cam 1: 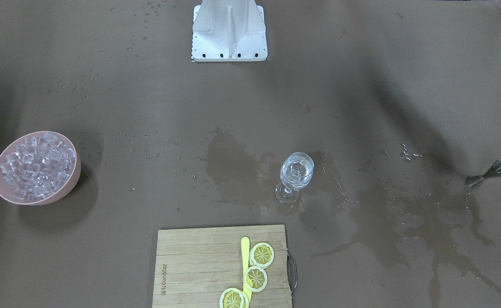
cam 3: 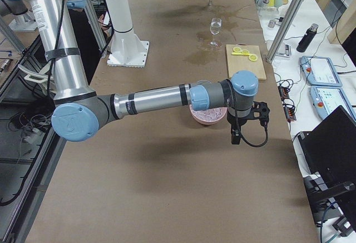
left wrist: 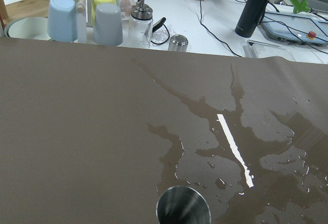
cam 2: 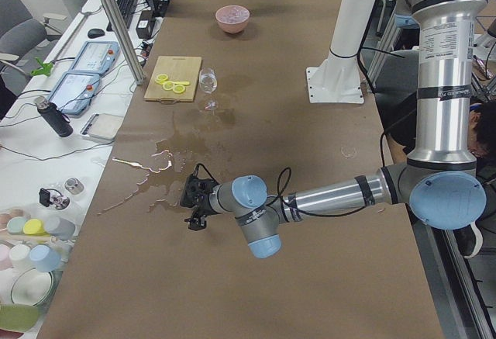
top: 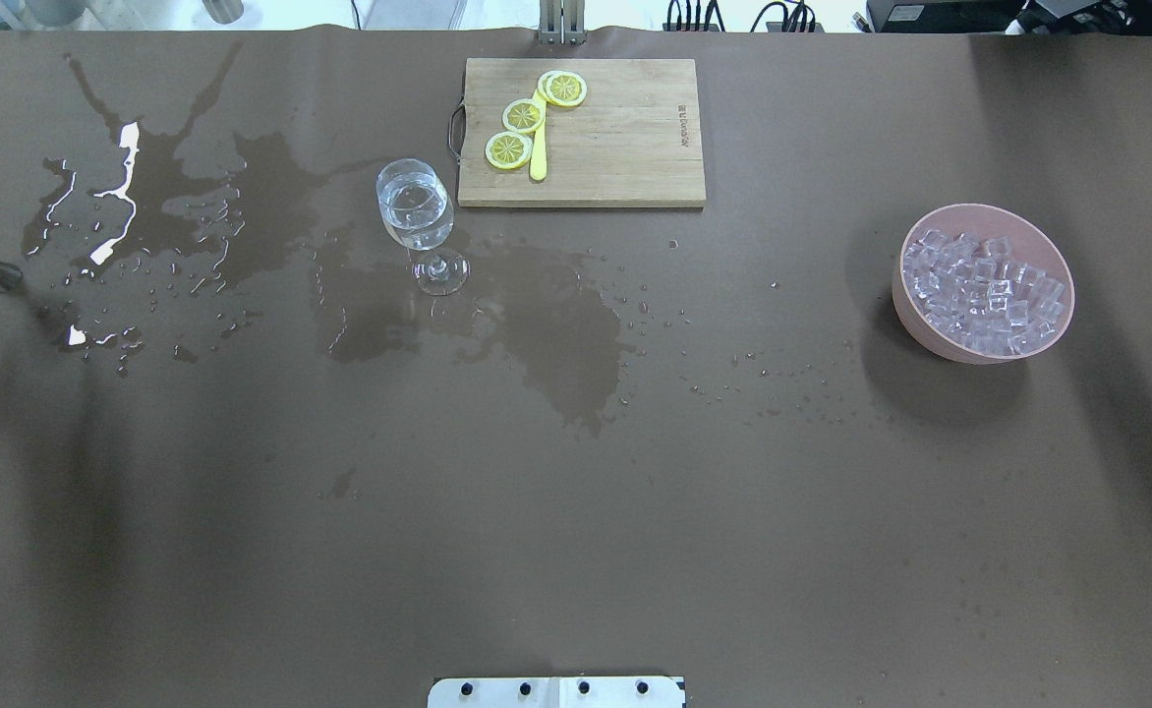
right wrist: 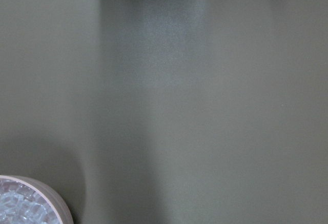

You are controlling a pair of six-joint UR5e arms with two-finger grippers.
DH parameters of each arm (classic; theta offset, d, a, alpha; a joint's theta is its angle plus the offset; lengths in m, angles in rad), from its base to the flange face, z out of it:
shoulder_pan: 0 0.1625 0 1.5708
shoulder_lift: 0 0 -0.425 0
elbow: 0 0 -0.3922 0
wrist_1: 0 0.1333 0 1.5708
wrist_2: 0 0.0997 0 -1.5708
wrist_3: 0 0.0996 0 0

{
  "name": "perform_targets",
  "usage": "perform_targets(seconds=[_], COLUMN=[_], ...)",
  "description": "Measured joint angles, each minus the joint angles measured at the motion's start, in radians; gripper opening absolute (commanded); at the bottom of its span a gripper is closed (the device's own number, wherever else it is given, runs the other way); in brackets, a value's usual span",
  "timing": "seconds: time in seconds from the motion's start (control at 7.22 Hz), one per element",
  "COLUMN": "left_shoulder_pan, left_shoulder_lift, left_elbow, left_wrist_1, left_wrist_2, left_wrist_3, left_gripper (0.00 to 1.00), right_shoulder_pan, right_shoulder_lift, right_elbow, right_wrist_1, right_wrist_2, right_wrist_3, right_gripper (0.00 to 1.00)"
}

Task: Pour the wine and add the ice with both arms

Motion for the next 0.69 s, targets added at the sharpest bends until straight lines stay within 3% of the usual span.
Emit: perform_targets(seconds=[0.42,0.69], left_shoulder_pan=[-0.031,-0.080], left_shoulder_lift=[-0.026,-0.054], left_elbow=[-0.018,-0.085], left_wrist_1=[0.181,0.376], left_wrist_2=[-0.055,-0.081], left_wrist_3=[0.080,0.093], left_gripper=[0.97,0.97], right_shoulder_pan=[0.002,0.002], right_shoulder_lift=[0.000,0.004], right_elbow=[-0.002,0.002], right_wrist_1=[-0.004,-0.020], right_wrist_2=[-0.001,0.001], right_wrist_3=[-0.003,-0.002], right_gripper=[1.00,1.00])
